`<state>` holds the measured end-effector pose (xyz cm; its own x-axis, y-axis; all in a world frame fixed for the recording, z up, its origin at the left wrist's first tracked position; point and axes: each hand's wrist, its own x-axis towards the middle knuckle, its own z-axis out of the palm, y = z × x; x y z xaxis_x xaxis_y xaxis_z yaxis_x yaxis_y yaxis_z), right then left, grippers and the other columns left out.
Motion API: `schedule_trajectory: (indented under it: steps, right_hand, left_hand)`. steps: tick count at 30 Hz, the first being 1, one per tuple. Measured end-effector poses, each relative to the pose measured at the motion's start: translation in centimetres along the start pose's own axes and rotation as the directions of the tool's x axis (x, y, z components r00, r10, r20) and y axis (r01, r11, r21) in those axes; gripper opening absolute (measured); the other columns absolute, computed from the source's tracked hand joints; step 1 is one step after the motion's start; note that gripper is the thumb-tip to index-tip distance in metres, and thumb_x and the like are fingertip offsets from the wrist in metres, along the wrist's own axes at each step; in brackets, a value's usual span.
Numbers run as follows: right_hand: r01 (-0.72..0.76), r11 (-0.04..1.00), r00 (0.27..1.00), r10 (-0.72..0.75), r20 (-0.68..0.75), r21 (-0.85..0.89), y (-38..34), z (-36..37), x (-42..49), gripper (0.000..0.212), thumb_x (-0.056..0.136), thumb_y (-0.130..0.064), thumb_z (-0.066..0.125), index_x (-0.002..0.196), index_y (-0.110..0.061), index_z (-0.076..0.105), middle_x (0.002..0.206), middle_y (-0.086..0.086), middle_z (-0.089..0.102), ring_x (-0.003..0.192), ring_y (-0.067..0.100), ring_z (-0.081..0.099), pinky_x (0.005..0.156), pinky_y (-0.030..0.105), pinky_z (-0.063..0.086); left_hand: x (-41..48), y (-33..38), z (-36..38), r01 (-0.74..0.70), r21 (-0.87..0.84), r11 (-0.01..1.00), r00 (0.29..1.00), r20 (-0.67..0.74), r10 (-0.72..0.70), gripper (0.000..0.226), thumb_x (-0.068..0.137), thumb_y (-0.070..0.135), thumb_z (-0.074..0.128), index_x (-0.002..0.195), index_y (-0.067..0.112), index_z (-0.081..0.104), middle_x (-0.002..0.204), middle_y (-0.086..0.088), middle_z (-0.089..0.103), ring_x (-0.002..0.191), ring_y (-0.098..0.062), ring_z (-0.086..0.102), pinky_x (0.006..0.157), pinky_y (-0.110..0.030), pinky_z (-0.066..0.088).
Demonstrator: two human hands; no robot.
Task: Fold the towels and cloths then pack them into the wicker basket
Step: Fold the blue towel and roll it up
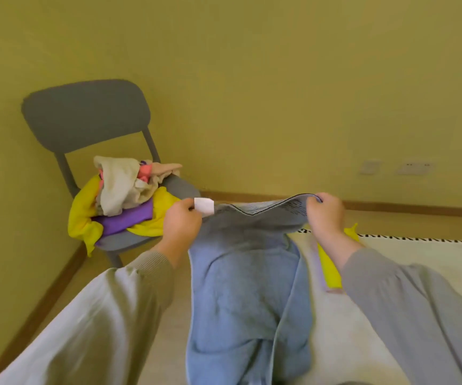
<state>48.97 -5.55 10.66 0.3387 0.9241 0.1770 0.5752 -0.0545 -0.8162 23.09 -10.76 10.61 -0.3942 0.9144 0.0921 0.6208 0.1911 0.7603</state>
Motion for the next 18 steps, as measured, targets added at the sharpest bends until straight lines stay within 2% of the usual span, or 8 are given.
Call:
schedule_trajectory:
  steps: [2,4,7,10,12,14,16,18]
  right_hand:
    - [-0.032,0.998,0.999,0.031,0.011,0.049,1.7,0.5,-2.0,0.037,0.079,0.002,0.042,0.055,-0.019,0.023,0.058,0.002,0.017,0.062,0.018,0.014,0.056,0.033,0.006]
    - [-0.149,0.984,0.987,0.143,0.068,0.102,4.2,1.1,-4.3,0.04,0.083,0.001,0.042,0.052,-0.018,0.028,0.055,0.004,0.025,0.062,0.019,0.022,0.056,0.034,0.012]
    - [-0.402,0.895,0.912,0.373,0.17,0.192,8.1,2.4,-7.8,0.042,0.094,-0.013,0.039,0.055,-0.009,0.055,0.064,0.011,0.055,0.063,0.026,0.047,0.059,0.033,0.033]
    - [-0.551,0.798,0.825,0.478,0.301,0.242,10.6,3.8,-9.1,0.047,0.098,-0.02,0.034,0.062,-0.006,0.061,0.077,0.017,0.066,0.069,0.028,0.06,0.066,0.028,0.045]
    - [-0.574,0.79,0.801,0.486,0.349,0.216,11.4,4.3,-8.7,0.042,0.097,-0.018,0.036,0.065,-0.008,0.061,0.078,0.017,0.067,0.071,0.029,0.061,0.069,0.031,0.048]
    - [-0.587,0.779,0.792,0.498,0.353,0.217,11.8,4.4,-8.3,0.035,0.095,-0.017,0.038,0.071,-0.008,0.061,0.077,0.013,0.064,0.069,0.026,0.06,0.064,0.03,0.048]
    - [-0.597,0.763,0.795,0.522,0.309,0.247,12.0,4.1,-8.2,0.026,0.093,-0.015,0.04,0.074,-0.008,0.057,0.073,0.012,0.058,0.066,0.025,0.053,0.059,0.03,0.043]
    - [-0.52,0.841,0.851,0.497,0.168,0.148,12.4,3.7,-8.1,0.021,0.089,-0.014,0.043,0.071,-0.009,0.053,0.07,0.014,0.051,0.066,0.027,0.045,0.054,0.032,0.035]
  left_hand:
    - [-0.9,-1.7,0.7,-0.026,0.113,0.993,0.992,0.124,0.011,0.021,0.085,-0.001,0.048,0.083,0.005,0.068,0.09,-0.018,0.068,0.084,-0.034,0.058,0.058,-0.029,0.033]
    - [-1.7,-3.2,1.7,-0.055,0.264,0.963,0.947,0.318,-0.033,0.018,0.089,0.005,0.051,0.09,-0.004,0.067,0.099,-0.024,0.066,0.097,-0.038,0.059,0.064,-0.033,0.038]
    - [-3.2,-5.0,3.9,-0.117,0.48,0.87,0.861,0.485,-0.152,0.032,0.097,0.02,0.039,0.112,0.006,0.064,0.119,-0.014,0.061,0.109,-0.029,0.055,0.09,-0.037,0.046]
    - [-5.2,-5.7,6.5,-0.233,0.494,0.838,0.82,0.563,-0.103,0.041,0.097,0.03,0.035,0.133,0.022,0.05,0.142,-0.008,0.043,0.127,-0.03,0.041,0.105,-0.046,0.037]
    - [-7.1,-5.3,8.2,-0.346,0.496,0.796,0.775,0.629,-0.055,0.05,0.098,0.031,0.038,0.148,0.025,0.029,0.157,-0.004,0.018,0.142,-0.03,0.02,0.113,-0.05,0.025]
    - [-8.7,-4.8,10.0,-0.405,0.47,0.785,0.745,0.666,-0.015,0.058,0.1,0.033,0.039,0.151,0.027,0.014,0.161,-0.002,0.0,0.146,-0.029,0.002,0.117,-0.052,0.014]
    - [-9.6,-4.5,11.6,-0.422,0.45,0.787,0.738,0.674,0.011,0.06,0.1,0.039,0.036,0.152,0.031,0.007,0.161,0.0,-0.007,0.147,-0.028,-0.005,0.117,-0.052,0.007]
    - [-9.8,-4.3,13.0,-0.433,0.443,0.785,0.746,0.665,0.036,0.059,0.101,0.044,0.03,0.152,0.032,0.004,0.16,0.0,-0.009,0.147,-0.028,-0.008,0.116,-0.052,0.003]
